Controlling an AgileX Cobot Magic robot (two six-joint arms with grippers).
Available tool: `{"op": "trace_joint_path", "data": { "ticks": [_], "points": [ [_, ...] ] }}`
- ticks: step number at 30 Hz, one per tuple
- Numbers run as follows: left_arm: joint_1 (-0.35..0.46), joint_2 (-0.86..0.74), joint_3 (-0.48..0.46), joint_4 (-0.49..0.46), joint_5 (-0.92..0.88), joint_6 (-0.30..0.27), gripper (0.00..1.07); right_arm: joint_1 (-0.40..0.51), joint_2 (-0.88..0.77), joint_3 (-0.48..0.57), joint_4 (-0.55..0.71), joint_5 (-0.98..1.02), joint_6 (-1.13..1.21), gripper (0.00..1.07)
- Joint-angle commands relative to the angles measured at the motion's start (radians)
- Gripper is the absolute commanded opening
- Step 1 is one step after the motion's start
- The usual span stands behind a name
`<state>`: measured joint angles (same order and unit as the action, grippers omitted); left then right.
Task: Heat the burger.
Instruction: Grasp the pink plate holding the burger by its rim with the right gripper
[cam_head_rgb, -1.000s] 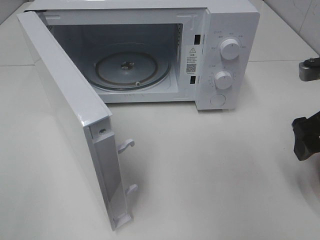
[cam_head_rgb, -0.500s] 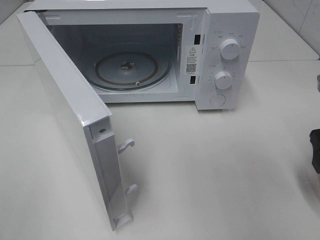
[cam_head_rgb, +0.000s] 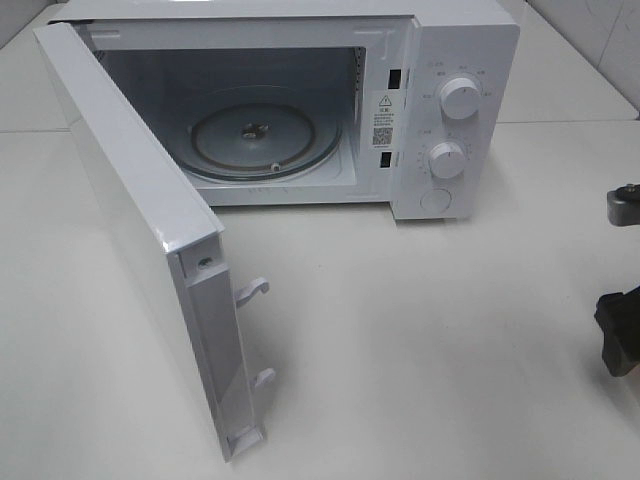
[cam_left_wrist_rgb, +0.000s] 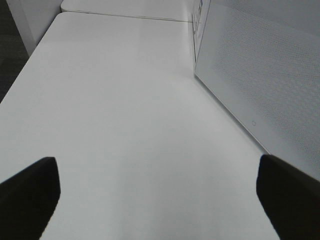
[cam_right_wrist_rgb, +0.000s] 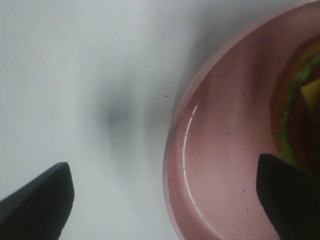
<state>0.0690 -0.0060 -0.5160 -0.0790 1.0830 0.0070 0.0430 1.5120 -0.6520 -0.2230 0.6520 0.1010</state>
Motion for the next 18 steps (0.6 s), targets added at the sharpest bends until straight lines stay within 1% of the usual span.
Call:
{"op": "trace_joint_path", "data": {
  "ticks": [1, 6, 18],
  "points": [
    [-0.002, -0.012, 0.002, -0.005, -0.016, 0.002, 1.00, -0.038, 0.045, 0.004, -0.002, -0.025, 0.004, 0.89],
    [-0.002, -0.012, 0.002, -0.005, -0.016, 0.002, 1.00, -0.083, 0.078, 0.004, 0.002, -0.064, 0.004, 0.87],
    [-0.002, -0.012, 0.002, -0.005, -0.016, 0.002, 1.00, -0.093, 0.078, 0.004, 0.002, -0.133, 0.004, 0.83]
  ]
}}
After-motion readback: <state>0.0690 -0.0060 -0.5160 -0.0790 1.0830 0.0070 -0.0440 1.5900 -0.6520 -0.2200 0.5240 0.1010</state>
